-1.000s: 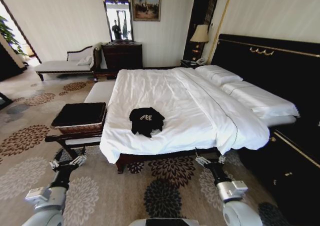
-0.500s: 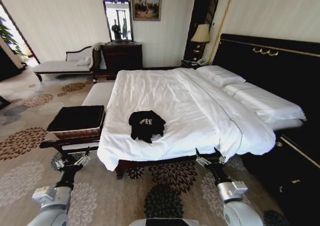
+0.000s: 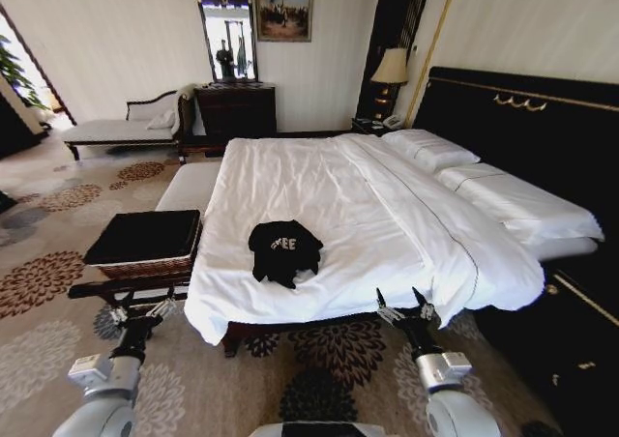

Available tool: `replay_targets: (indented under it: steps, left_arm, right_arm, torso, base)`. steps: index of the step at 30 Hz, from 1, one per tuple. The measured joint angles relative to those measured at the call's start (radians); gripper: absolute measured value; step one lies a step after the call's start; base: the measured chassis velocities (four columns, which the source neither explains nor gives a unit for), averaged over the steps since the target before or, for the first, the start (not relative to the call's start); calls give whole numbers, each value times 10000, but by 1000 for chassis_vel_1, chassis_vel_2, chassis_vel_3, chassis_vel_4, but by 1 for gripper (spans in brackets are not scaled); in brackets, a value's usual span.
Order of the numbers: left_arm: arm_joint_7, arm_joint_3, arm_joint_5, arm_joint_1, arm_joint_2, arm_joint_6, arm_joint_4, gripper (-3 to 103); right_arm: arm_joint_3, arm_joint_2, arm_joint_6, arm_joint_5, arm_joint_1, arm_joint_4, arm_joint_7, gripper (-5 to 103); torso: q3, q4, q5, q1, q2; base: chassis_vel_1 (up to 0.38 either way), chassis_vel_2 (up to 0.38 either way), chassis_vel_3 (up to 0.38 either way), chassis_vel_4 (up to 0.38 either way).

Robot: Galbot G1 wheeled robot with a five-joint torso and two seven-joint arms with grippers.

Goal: Fold the clothes on the bed and place them into the basket.

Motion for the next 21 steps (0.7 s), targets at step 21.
replay_targets:
  steps: [21]
  left_arm:
    - [69, 498, 533, 275, -317, -249, 72, 99]
  right_arm:
    - [83, -13, 141, -138, 28, -160, 118, 100]
  torso:
    - [1, -1, 2, 5, -3]
  base:
    - [-181, 40, 186, -43]
